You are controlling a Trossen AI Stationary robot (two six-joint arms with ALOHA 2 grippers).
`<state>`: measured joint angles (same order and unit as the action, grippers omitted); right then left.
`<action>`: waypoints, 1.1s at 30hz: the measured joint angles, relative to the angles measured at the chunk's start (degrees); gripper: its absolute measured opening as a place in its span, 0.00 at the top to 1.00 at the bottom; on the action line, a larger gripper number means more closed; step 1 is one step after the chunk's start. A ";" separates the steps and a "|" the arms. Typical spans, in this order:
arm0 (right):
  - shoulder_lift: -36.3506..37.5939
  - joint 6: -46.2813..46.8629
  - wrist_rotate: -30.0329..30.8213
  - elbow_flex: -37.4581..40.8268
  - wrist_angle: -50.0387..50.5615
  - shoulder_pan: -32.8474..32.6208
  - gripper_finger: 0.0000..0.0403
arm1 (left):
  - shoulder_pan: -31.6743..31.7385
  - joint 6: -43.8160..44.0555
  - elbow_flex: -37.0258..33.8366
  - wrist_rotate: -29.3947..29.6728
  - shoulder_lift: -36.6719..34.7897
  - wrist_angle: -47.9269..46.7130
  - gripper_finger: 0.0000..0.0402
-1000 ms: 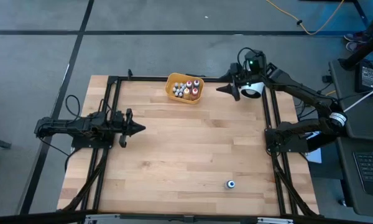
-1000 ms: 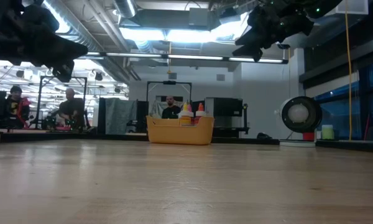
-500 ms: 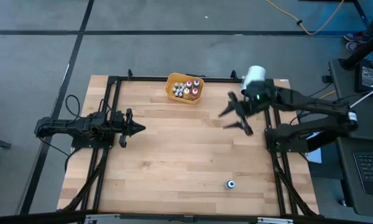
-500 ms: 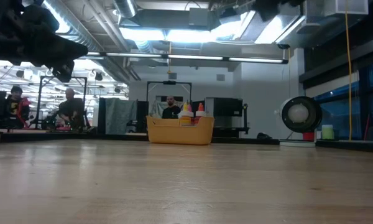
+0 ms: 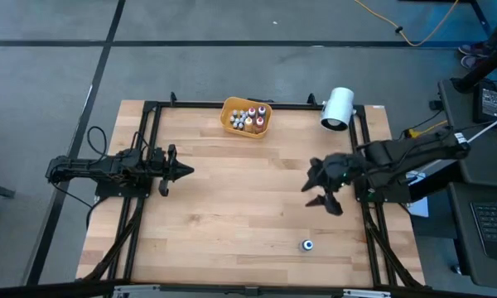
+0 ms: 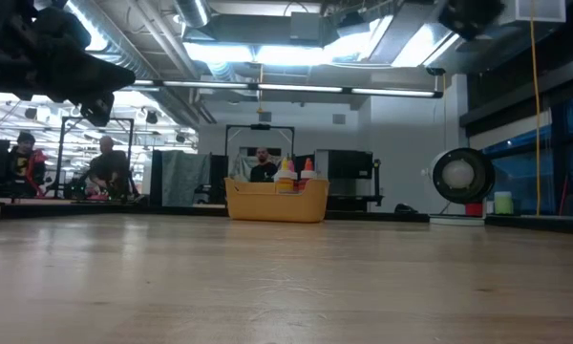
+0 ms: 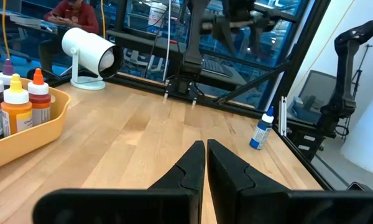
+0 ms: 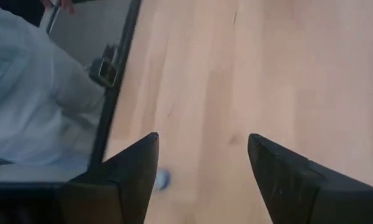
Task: Pick & Place food coloring
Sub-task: Put the large blue food coloring bottle into the bin
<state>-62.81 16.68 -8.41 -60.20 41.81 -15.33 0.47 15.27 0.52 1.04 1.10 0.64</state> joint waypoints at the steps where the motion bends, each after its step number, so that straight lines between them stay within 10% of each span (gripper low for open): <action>1: -0.59 2.97 0.02 0.00 1.03 -1.06 0.38 | 0.00 0.00 0.01 0.00 0.00 0.00 0.96; 24: -15.47 51.73 2.55 -0.02 -0.72 -20.33 0.29 | -0.01 0.00 0.02 -0.01 0.00 -0.02 0.96; 33: -19.18 55.62 1.56 0.00 -1.56 -21.31 0.29 | -0.02 0.00 0.01 -0.01 0.00 -0.02 0.96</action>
<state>-82.00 72.29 -6.85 -60.20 40.25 -36.64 0.45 15.27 0.53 1.03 1.10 0.62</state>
